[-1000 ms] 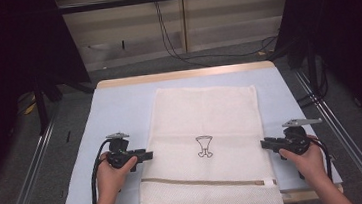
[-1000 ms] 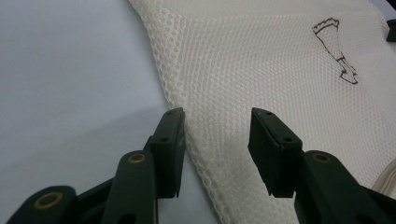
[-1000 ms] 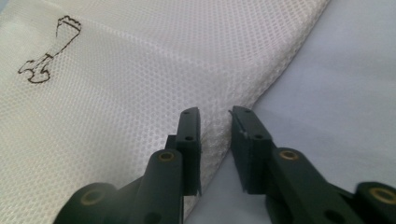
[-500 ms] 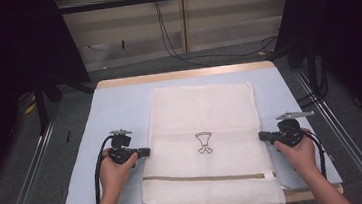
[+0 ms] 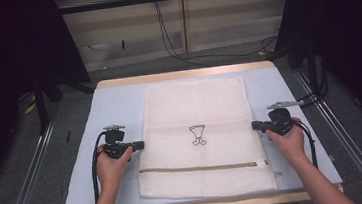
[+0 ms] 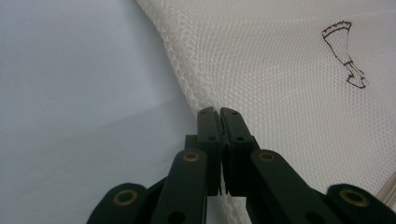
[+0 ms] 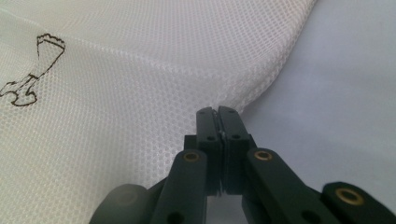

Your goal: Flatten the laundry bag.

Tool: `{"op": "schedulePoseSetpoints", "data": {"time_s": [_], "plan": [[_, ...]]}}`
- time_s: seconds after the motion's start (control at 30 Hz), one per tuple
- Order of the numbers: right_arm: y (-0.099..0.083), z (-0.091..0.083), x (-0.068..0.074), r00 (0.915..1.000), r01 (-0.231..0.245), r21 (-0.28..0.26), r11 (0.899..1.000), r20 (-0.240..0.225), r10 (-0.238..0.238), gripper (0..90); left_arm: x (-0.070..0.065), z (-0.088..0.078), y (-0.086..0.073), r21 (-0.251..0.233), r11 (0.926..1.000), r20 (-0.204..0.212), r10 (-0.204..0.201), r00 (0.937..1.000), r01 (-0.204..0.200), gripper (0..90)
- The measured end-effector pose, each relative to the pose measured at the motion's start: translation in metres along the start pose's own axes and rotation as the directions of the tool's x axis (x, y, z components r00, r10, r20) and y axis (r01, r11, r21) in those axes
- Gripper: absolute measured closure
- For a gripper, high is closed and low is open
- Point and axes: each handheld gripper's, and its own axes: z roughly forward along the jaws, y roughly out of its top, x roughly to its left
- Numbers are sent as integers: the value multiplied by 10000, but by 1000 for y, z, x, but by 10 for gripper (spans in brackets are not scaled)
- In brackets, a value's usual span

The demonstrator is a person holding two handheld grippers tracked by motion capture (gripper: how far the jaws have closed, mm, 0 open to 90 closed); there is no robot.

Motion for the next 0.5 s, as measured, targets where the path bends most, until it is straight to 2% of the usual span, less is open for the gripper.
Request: {"op": "schedulePoseSetpoints", "data": {"time_s": [0.13,0.37,0.4,0.5], "plan": [[8,5,5,9994,337,-118,9994,68,-336,882,7,-2,-1,-185,9997,-17,-155,9999,155,877],[14,13,6,9991,415,-58,9991,119,-414,881,8,-4,-3,-132,9997,-55,-195,9998,194,877],[14,14,6,9991,411,-47,9991,104,-410,881,8,-5,-4,-68,10000,-113,-53,9999,53,877],[13,14,7,9994,358,-87,9993,38,-358,881,8,-8,-7,-116,9998,-94,-161,9998,160,876]]}}
